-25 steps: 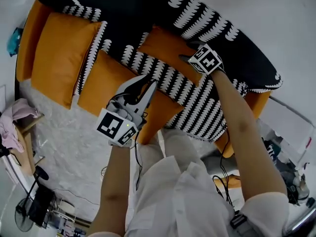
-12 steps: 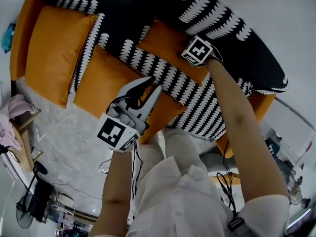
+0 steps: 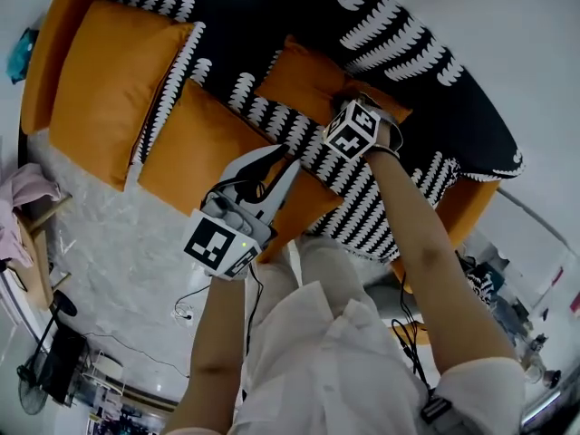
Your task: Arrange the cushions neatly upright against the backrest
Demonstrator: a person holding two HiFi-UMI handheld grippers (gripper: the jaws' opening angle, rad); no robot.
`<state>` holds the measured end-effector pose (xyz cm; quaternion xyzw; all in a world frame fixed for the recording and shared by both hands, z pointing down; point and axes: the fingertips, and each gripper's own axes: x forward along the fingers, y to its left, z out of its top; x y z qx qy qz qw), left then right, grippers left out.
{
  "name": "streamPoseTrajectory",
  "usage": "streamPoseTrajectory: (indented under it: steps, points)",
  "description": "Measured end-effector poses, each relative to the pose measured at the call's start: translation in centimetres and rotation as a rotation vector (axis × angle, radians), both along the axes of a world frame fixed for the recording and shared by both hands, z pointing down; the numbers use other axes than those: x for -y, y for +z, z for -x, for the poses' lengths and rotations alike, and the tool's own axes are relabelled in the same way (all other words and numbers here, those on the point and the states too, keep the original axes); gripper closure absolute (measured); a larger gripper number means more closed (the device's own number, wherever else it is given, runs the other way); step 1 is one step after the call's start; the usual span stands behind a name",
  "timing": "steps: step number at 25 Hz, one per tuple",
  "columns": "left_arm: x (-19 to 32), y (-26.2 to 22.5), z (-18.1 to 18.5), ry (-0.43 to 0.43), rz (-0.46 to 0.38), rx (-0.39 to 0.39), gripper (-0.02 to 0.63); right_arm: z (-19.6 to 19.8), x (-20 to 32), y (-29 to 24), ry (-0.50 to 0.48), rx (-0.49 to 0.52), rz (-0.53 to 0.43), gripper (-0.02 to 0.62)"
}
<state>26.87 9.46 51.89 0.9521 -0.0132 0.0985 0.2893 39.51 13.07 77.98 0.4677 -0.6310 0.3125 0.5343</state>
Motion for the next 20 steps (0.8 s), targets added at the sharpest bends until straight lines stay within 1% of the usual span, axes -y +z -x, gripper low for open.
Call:
streamPoseTrajectory:
  steps: [2,6,8,10,12,14,15,17,20]
  points:
    - [0.0,-0.8,0.6,-0.011,0.000,-0.006,0.520,0.7,0.7,-2.3,-0.030,-0.108,-0.064,0.569]
    - [0.4,-1.8,1.5,-0.030,-0.002,-0.017,0.520,1.0,4.0,-6.7,-0.034,-0.289,-0.217,0.572]
    - [0.4,-2.0,1.8,-0.036,-0.006,-0.023,0.520,0.5,5.9,-7.3,-0.040,-0.362,-0.268,0.571]
    - [0.4,-2.0,2.1,-0.046,-0.006,-0.022,0.520,-0.2,7.9,-6.4,-0.056,-0.411,-0.289,0.566]
    - [0.8,-1.5,2.7,-0.059,-0.002,-0.014,0.520,-0.3,9.6,-4.2,-0.082,-0.415,-0.273,0.565]
    - [1.5,-0.7,3.2,-0.071,0.003,-0.007,0.520,0.4,10.5,-1.2,-0.108,-0.381,-0.223,0.557]
    - [1.8,-0.4,3.5,-0.075,0.005,-0.006,0.520,0.8,10.6,0.2,-0.105,-0.354,-0.194,0.552]
    - [2.1,0.1,4.1,-0.082,0.010,-0.007,0.520,1.3,10.7,2.0,-0.066,-0.290,-0.145,0.552]
    - [1.9,1.0,4.9,-0.091,0.025,-0.007,0.520,1.4,11.1,3.0,-0.053,-0.223,-0.091,0.535]
